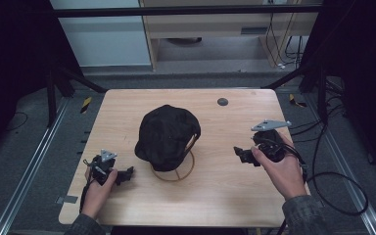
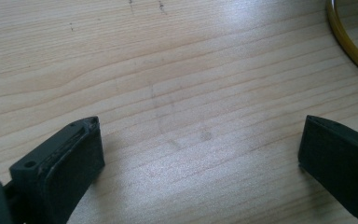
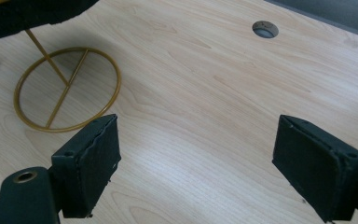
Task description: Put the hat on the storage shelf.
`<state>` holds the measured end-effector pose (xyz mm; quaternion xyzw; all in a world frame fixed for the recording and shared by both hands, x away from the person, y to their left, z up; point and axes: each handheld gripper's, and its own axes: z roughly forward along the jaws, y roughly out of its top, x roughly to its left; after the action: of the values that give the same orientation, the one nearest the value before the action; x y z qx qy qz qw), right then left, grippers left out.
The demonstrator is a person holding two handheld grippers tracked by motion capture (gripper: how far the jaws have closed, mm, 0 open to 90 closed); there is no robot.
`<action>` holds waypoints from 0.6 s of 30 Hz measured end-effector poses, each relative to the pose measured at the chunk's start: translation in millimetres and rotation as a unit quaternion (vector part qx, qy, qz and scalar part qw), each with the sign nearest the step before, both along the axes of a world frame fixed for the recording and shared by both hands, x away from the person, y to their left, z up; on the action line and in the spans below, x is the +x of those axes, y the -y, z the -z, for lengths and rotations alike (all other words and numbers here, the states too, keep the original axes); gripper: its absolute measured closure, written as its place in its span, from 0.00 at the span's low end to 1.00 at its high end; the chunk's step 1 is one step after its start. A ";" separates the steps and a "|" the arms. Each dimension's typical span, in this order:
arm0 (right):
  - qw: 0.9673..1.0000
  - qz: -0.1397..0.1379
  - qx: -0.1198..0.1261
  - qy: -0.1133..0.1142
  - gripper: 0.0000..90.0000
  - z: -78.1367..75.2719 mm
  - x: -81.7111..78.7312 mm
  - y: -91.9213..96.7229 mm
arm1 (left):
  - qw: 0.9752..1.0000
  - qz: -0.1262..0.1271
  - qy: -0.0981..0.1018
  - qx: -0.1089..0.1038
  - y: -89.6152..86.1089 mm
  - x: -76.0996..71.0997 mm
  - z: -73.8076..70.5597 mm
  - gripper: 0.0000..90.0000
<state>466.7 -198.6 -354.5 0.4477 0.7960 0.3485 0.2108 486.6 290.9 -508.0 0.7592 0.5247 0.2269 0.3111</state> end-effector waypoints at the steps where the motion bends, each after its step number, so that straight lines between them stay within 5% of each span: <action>1: 1.000 -0.001 0.002 0.000 0.16 2.4 -0.5 0.1 | 1.000 0.000 0.000 0.000 0.0 0.0 0.0 0.00; 18: 1.000 -0.003 0.000 -0.014 0.14 43.6 -8.1 -2.7 | 1.000 0.000 0.000 0.000 0.0 0.0 0.0 0.00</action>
<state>458.6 -195.9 -398.0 0.4498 0.8003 0.3429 0.1989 486.6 290.9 -508.1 0.7593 0.5246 0.2269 0.3111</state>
